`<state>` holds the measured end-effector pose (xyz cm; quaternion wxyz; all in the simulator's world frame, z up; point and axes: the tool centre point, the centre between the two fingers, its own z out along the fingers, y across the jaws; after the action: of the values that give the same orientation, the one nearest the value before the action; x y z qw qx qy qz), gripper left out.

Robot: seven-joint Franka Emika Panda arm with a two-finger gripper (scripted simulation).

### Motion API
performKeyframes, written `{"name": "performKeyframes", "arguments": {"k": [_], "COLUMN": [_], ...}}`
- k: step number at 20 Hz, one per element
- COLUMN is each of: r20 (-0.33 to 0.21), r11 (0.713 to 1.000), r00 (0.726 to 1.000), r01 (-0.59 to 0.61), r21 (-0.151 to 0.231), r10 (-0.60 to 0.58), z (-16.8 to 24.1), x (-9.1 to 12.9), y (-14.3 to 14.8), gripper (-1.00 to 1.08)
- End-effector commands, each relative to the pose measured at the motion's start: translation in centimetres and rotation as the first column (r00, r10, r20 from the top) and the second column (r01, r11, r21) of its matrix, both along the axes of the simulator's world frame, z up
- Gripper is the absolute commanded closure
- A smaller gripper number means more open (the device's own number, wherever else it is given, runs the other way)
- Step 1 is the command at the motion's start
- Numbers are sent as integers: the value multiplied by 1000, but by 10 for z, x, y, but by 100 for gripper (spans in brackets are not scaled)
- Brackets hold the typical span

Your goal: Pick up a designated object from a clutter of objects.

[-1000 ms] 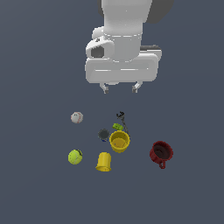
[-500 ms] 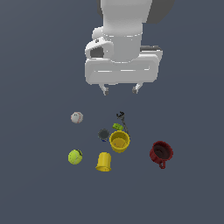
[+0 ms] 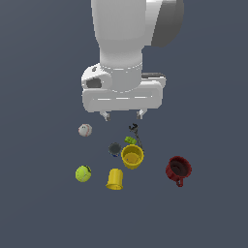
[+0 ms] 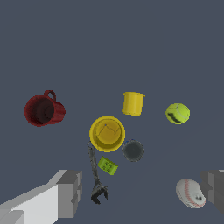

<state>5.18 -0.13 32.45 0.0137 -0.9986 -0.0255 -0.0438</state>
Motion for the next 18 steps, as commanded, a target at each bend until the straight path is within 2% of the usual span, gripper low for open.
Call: {"name": "performKeyframes", "arguments": {"k": [1,10,18], "r20": [-7,-34,-61], "r11": [1000,998,994], "r00": [1000,998,992], "r01": [-11,-62,-110], "r21": [-1,-10,-20], "r10": [11,61,108], "z": [-15,-90,-164], "x": [11,52,72], "y": [-13,-73,-129], "gripper": [-92,-92,-92]}}
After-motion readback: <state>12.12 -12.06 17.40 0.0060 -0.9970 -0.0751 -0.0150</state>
